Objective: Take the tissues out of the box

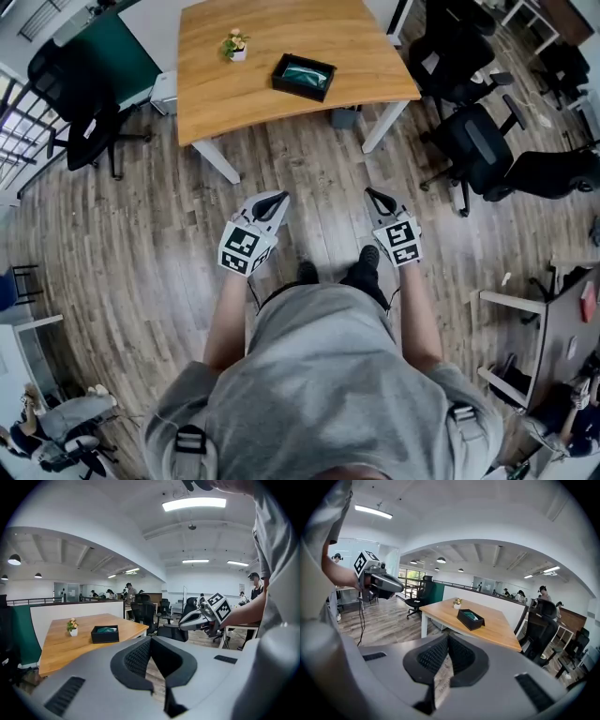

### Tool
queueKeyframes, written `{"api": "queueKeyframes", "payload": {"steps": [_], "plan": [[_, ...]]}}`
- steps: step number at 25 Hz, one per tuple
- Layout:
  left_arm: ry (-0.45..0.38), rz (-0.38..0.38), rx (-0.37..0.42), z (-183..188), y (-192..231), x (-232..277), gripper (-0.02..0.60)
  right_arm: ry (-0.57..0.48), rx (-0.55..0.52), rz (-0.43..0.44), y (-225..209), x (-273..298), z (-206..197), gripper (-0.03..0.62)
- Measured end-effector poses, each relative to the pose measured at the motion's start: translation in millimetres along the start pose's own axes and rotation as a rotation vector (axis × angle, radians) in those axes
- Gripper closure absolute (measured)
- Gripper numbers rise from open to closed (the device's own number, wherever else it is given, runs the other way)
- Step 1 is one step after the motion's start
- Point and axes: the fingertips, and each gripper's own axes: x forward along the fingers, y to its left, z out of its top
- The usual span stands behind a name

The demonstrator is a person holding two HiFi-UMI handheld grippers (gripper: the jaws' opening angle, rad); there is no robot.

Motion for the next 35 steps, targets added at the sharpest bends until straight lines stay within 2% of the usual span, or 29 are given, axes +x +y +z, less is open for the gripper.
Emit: {"api": "queueKeyframes", "payload": {"steps": [14,20,27,31,35], "plan": [[-0.009,-0.003,0.002,2,2,-7,0.561,-0.028,0.018,-0.019,6,6,6,0.577],[-0.018,-0.049,0.006,1,-9,-5,0.561,-0.035,0.038,-0.031,7,8,5,0.556],[-0.006,-0.042,0.009,1,-13,-1,0.558,-0.041,0.040,-0.016,8,5,5,0.504],[-0.017,-0.042,0.000,4,-10,-1,0.553,-0.043,0.044,0.003,12,7,6,0.444],[-0.020,-0.031,-0.003,4,-9,-2,0.472,-0.032,0.041,0.021,15,8,3,0.363]]}}
